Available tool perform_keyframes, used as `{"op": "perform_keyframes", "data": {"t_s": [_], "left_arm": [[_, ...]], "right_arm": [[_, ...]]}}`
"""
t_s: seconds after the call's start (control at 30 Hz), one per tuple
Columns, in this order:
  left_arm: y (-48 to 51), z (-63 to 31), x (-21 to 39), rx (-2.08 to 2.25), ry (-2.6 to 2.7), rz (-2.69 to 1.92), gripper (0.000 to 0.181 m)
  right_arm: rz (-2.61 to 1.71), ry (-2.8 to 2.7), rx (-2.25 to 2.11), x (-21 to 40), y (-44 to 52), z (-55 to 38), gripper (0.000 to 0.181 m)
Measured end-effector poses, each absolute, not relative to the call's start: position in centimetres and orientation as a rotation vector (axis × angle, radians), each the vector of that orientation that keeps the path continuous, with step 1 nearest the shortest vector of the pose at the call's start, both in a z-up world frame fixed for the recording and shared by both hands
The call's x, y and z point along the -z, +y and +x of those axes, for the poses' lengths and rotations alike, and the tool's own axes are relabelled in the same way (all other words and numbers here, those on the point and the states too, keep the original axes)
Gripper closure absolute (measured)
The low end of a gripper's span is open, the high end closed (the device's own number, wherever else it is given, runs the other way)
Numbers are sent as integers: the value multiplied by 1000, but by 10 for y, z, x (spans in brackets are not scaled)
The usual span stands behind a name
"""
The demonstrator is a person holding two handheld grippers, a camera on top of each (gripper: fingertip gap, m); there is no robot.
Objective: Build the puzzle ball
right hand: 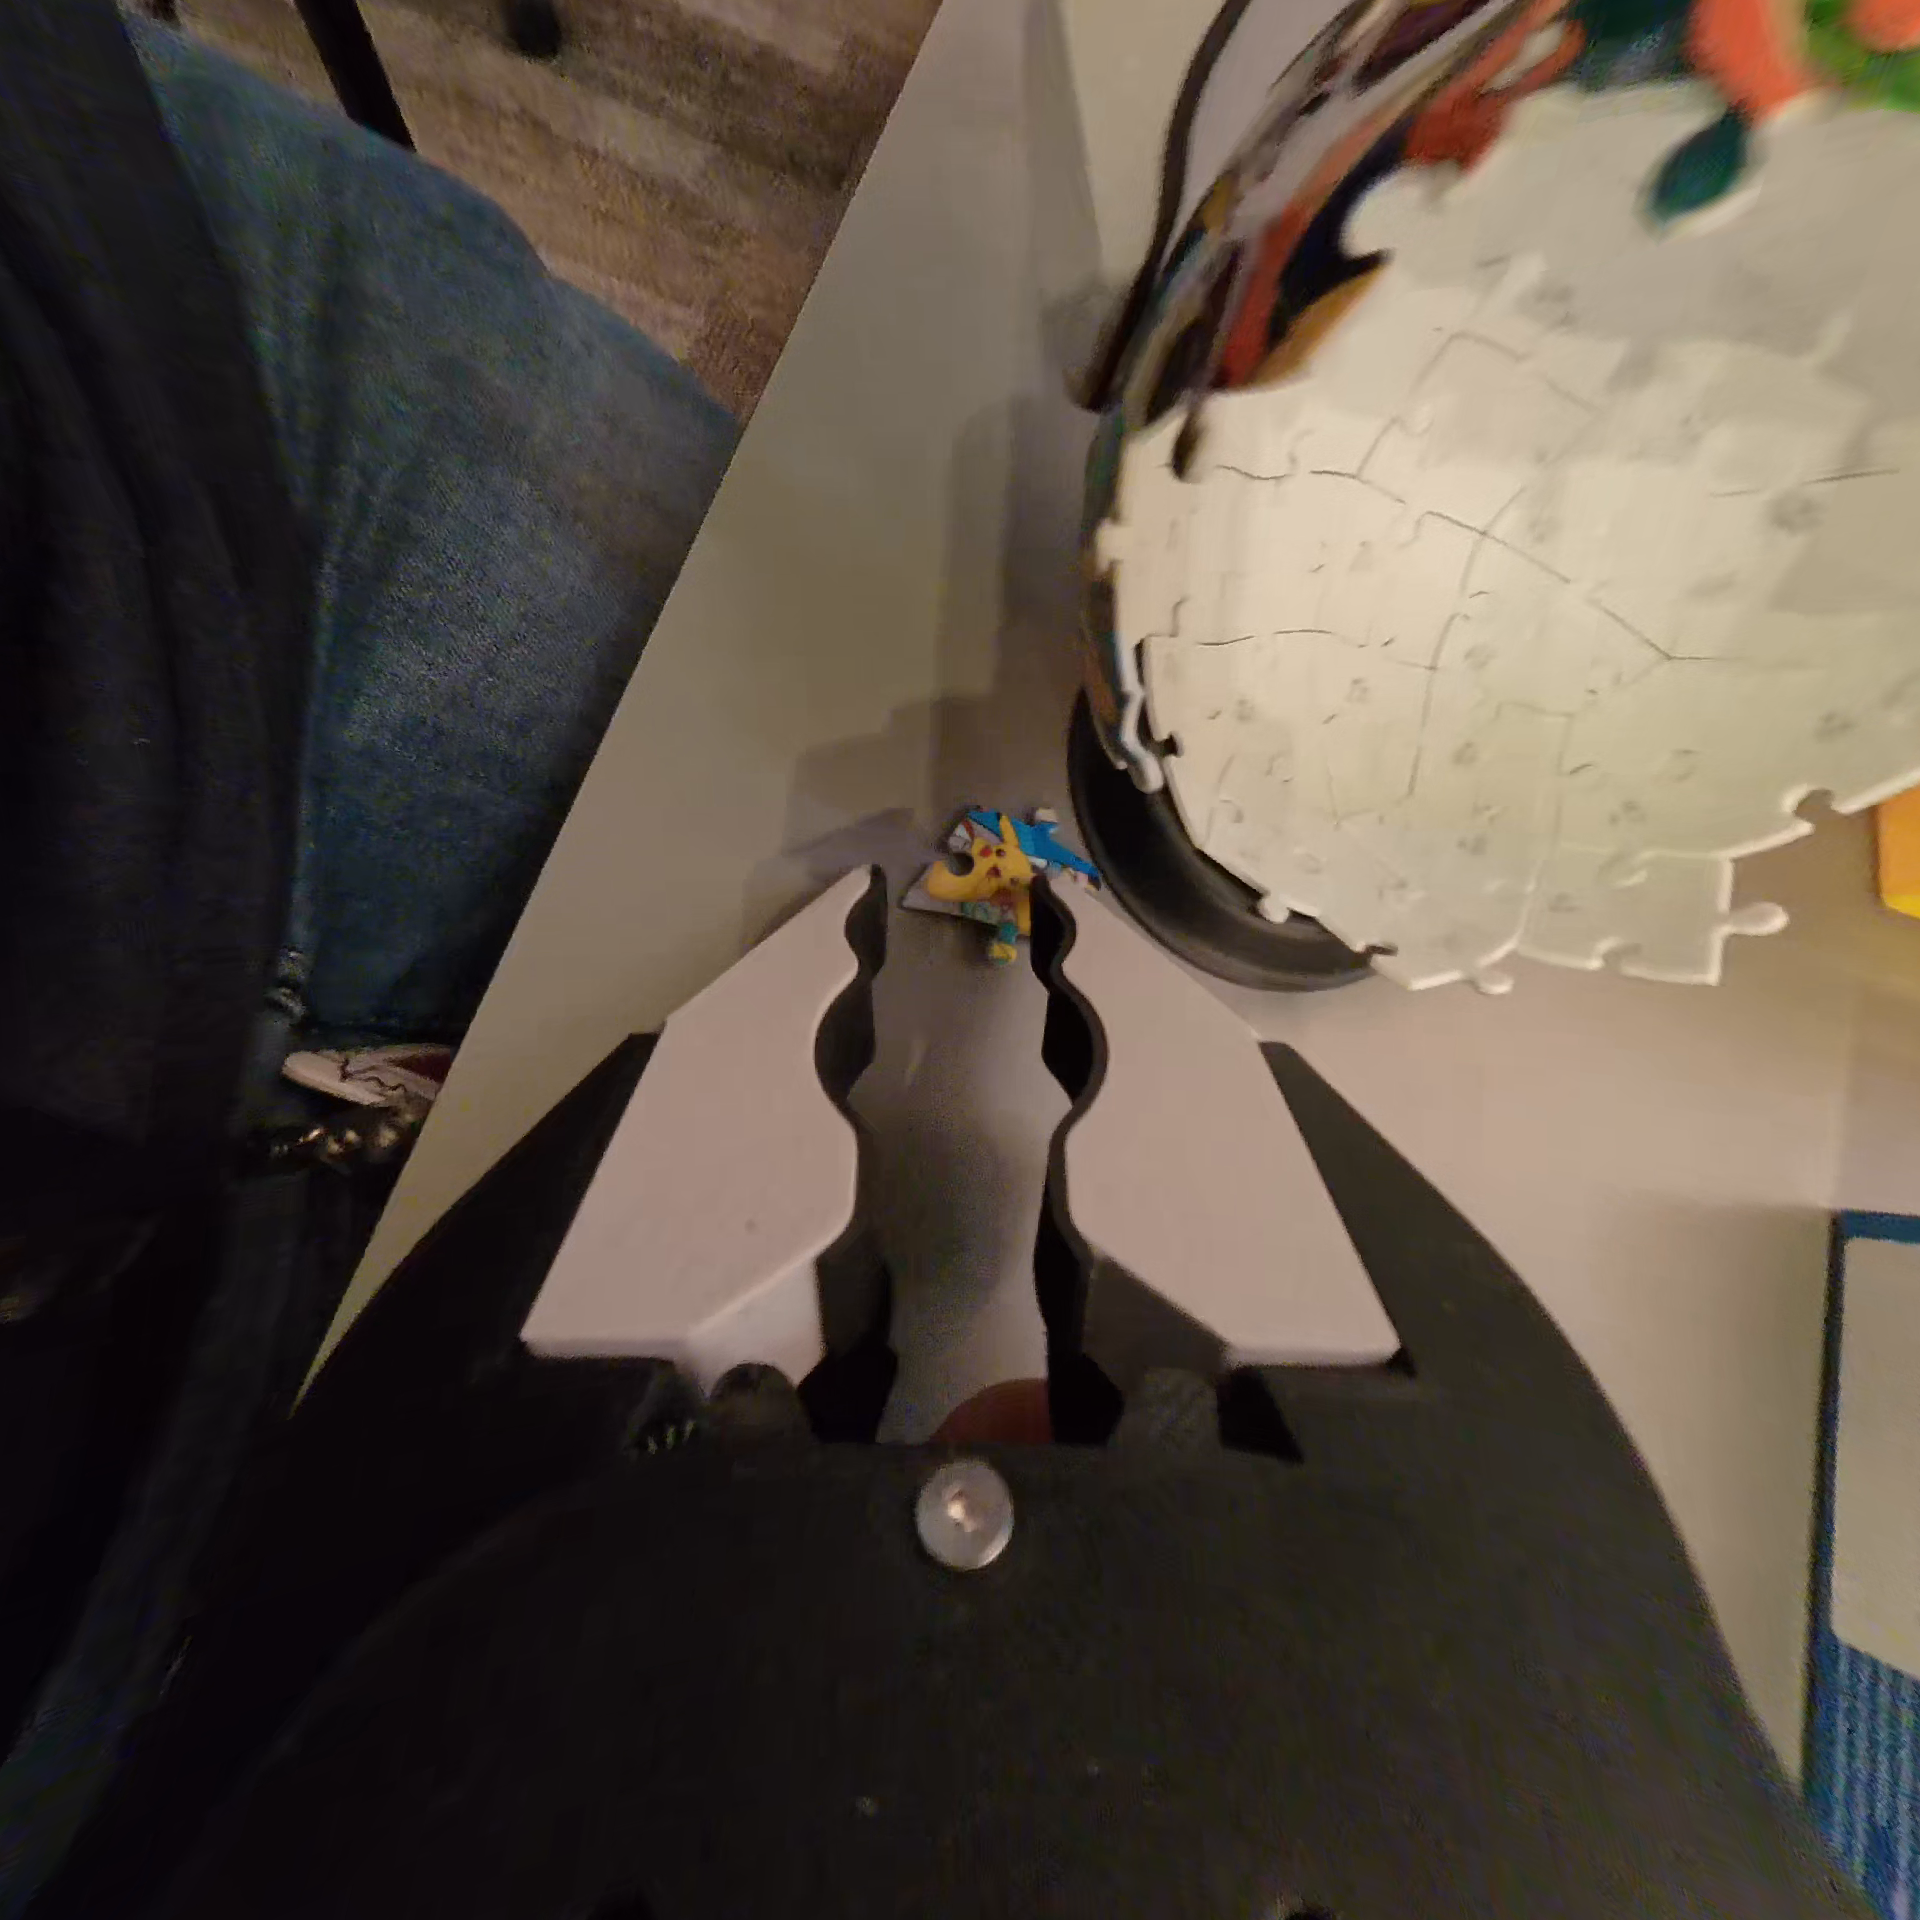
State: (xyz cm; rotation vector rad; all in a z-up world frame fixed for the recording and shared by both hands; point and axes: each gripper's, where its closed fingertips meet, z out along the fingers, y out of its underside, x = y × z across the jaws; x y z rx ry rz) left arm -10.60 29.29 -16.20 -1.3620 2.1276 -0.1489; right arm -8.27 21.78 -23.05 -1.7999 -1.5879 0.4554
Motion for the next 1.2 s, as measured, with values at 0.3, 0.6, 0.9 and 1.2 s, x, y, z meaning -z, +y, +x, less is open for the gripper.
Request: {"op": "perform_keyframes", "data": {"t_s": [0.3, 0.6, 0.9, 1.2], "left_arm": [[294, -106, 162, 144, 2122, -1362, 61], [295, -105, 162, 145, 2117, -1355, 61], [295, -107, 162, 137, 2124, -1353, 61], [295, -106, 162, 132, 2136, -1352, 61]], "right_arm": [[-1781, -1531, -405, 231, 233, -88, 165], [-1828, -1505, -417, 229, 234, -73, 181], [-1851, -1560, -366, 229, 239, -45, 144], [-1761, -1705, -504, 232, 245, -42, 157]]}}
